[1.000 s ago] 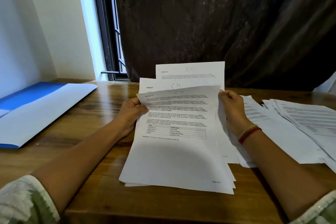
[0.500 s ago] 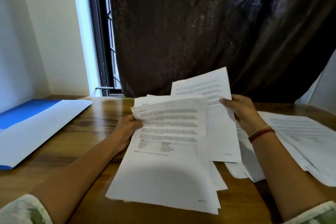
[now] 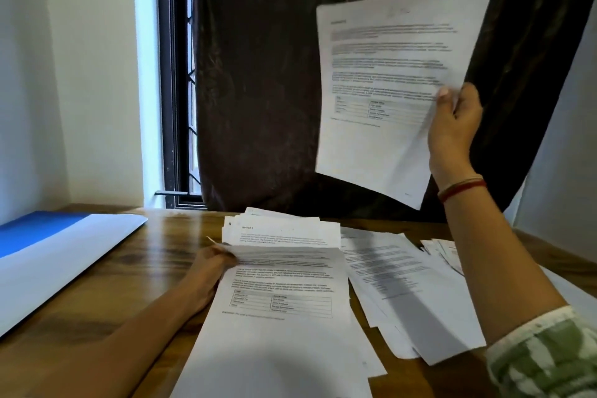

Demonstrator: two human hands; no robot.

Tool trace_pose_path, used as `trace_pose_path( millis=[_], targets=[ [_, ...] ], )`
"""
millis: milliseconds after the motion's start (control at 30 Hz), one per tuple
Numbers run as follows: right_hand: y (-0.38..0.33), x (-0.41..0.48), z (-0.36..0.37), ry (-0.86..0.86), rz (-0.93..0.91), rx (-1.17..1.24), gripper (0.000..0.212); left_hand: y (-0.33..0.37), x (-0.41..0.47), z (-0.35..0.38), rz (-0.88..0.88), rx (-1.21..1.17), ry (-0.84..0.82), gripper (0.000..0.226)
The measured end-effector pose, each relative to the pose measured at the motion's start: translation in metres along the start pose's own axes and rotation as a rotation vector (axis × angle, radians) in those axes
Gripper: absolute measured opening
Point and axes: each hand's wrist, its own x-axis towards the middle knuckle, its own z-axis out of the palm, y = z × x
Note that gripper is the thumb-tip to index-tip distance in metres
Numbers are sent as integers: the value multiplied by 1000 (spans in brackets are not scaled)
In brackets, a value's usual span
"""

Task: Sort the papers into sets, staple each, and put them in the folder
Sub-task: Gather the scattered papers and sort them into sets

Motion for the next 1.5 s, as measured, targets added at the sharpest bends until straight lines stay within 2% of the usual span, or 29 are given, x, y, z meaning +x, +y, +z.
trace_pose_path(
  millis=[167,467,667,833,967,1133,1367,1500],
  targets=[
    [18,-15,-2,69,191,56,15,5,10,7,-16,-3,32,31],
    [79,-90,-6,-221,572,76,11,2,18,4,-25,-24,52,28],
    [98,-121,-8,-373,803,28,21,-1,19,2,-11,-45,54,31],
    [110,-135,-14,-662,909,-162,27,-2,21,3,1,-26,130,25],
    [107,-144,-15,-787,989,14,38,-5,23,2,74,-4,173,25],
    [110,-155,-16,-965,1074,94,49,-9,27,4,232,38,217,37],
    [103,-154,-20,-1047,1040,20,41,-6,26,6,332,-64,165,59],
    [103,-154,-25,-1075,1022,-53,33,-3,20,8,339,-44,126,62]
  ],
)
